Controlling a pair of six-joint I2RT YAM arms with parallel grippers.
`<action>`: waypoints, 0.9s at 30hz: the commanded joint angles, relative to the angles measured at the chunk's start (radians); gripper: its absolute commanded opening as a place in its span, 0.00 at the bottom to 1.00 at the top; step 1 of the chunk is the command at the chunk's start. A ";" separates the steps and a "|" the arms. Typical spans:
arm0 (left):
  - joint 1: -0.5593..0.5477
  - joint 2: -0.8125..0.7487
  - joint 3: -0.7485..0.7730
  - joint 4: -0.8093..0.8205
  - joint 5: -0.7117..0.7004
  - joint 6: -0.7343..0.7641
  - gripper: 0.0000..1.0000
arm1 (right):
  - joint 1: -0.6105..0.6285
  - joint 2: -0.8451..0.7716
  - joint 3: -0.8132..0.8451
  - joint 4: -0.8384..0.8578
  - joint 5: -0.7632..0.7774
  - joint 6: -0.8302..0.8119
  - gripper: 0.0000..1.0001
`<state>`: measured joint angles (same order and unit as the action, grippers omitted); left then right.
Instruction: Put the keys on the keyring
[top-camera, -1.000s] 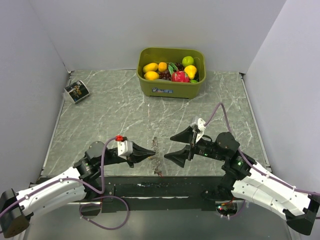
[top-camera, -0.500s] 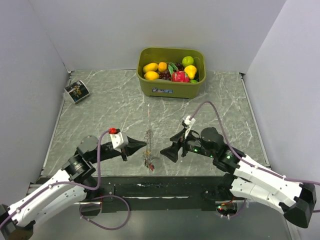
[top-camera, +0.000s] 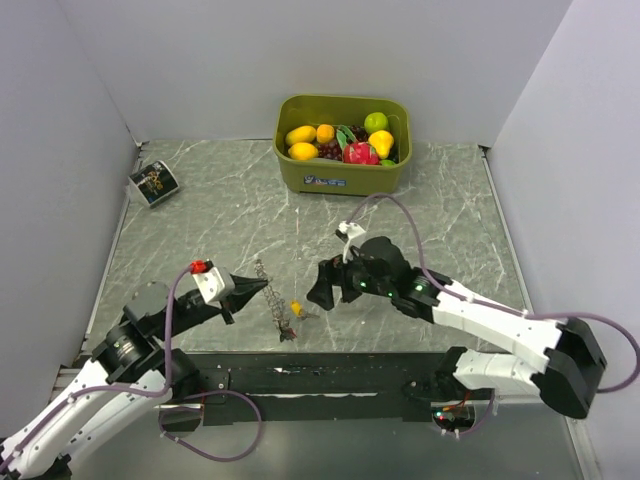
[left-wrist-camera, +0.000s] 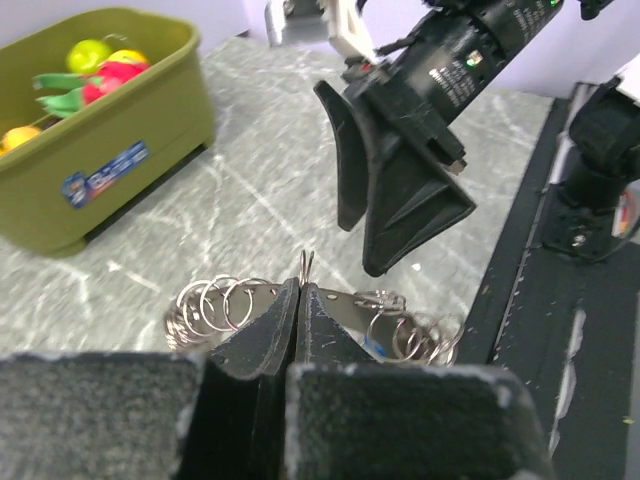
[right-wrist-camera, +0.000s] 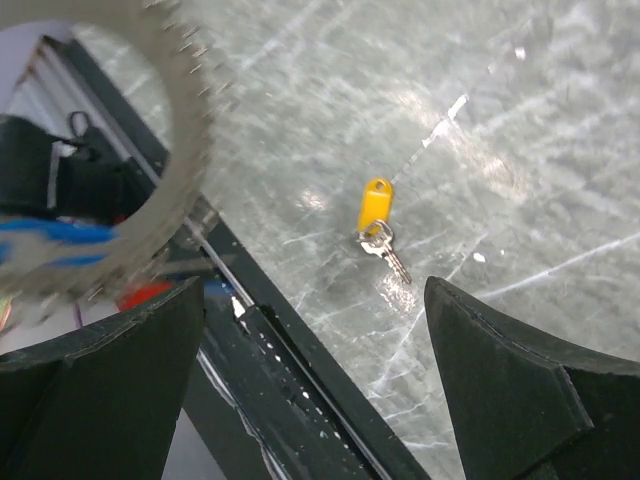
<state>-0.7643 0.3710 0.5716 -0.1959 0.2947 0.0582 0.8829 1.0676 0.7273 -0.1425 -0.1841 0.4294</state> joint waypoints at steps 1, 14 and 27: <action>0.005 -0.084 0.028 -0.053 -0.098 0.022 0.01 | -0.001 0.098 0.086 -0.035 0.026 0.084 0.97; 0.005 -0.208 -0.003 -0.089 -0.157 0.006 0.01 | 0.028 0.454 0.231 -0.120 0.048 0.178 0.77; 0.005 -0.192 -0.001 -0.092 -0.147 0.006 0.01 | 0.039 0.664 0.320 -0.121 -0.021 0.207 0.51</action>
<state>-0.7628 0.1741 0.5598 -0.3443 0.1543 0.0666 0.9127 1.7199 0.9989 -0.2611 -0.1936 0.6209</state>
